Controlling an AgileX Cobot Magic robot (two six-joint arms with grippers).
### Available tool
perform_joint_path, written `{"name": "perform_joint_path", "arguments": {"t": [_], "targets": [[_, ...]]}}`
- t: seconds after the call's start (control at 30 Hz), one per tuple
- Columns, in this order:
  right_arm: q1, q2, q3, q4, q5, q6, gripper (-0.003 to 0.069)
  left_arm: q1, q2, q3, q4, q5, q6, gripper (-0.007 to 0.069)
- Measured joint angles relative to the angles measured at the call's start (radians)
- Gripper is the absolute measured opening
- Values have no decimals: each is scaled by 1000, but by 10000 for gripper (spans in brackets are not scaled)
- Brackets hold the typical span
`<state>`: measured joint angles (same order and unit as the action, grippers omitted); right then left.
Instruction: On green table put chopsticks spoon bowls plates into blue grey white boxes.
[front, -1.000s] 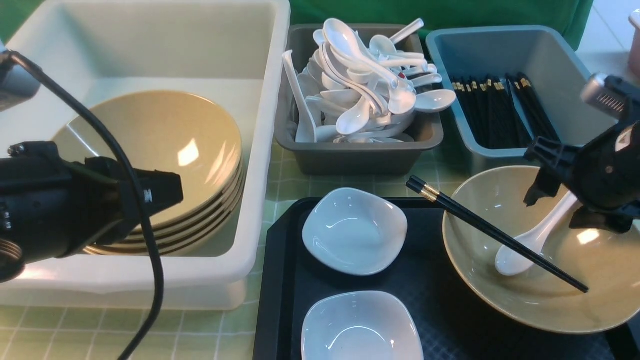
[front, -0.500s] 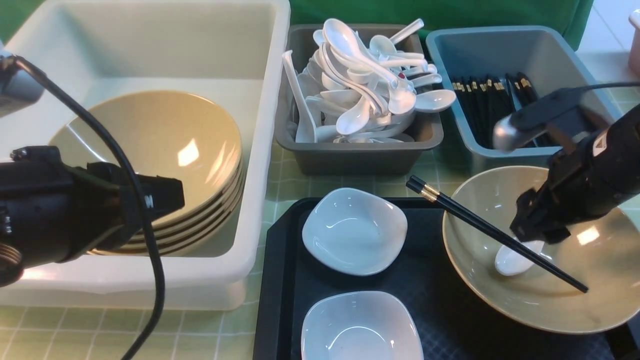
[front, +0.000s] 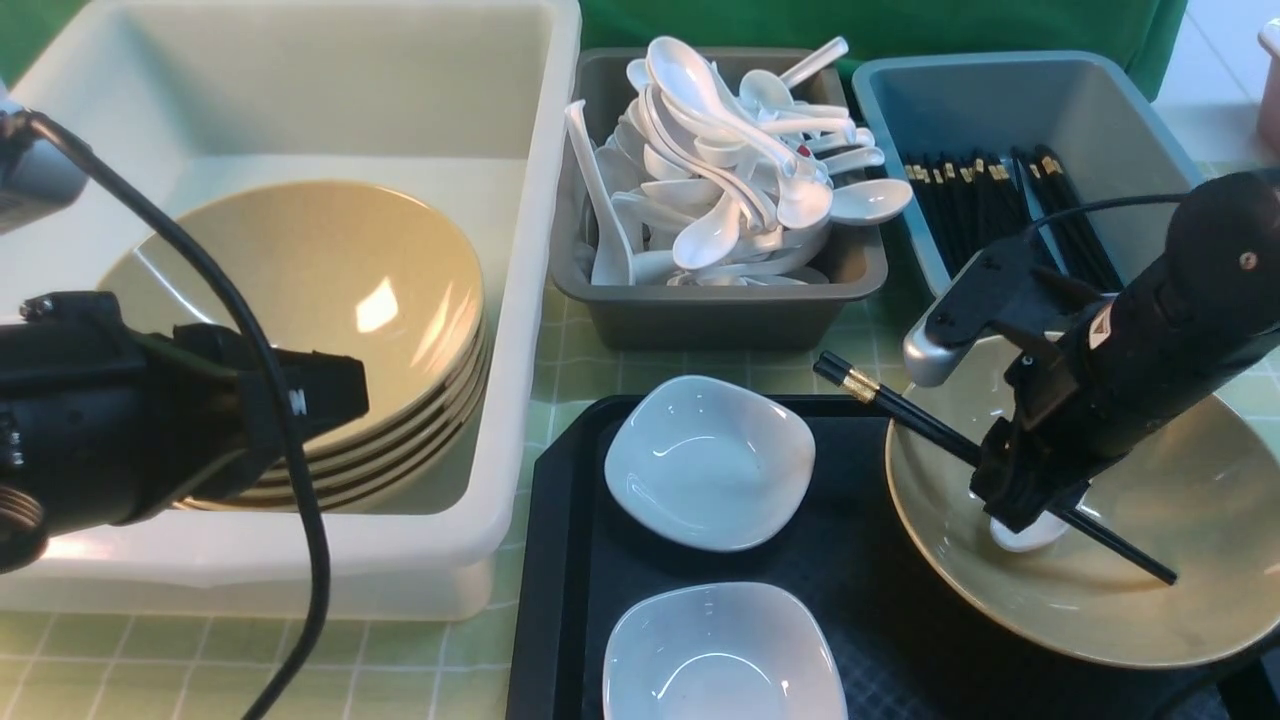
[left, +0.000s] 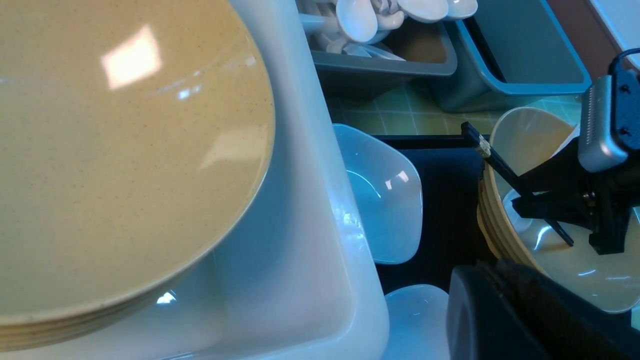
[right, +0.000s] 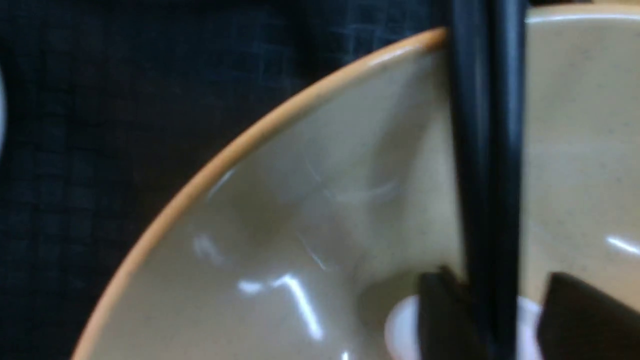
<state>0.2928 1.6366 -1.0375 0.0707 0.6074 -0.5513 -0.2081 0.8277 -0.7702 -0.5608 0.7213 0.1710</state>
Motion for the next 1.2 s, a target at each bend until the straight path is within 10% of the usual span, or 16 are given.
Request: {"name": "perform_joint_path", "arguments": {"t": [0.43, 0.9, 1.2], "targets": [[-2, -19, -155, 3, 171, 78, 122, 0, 0, 0, -8, 20, 65, -1], [-189, 177, -733, 36, 85, 452, 122, 0, 77, 0, -527, 82, 699, -1], [-219, 456, -845, 60, -93, 535, 122, 0, 169, 0, -621, 73, 802, -1]]}}
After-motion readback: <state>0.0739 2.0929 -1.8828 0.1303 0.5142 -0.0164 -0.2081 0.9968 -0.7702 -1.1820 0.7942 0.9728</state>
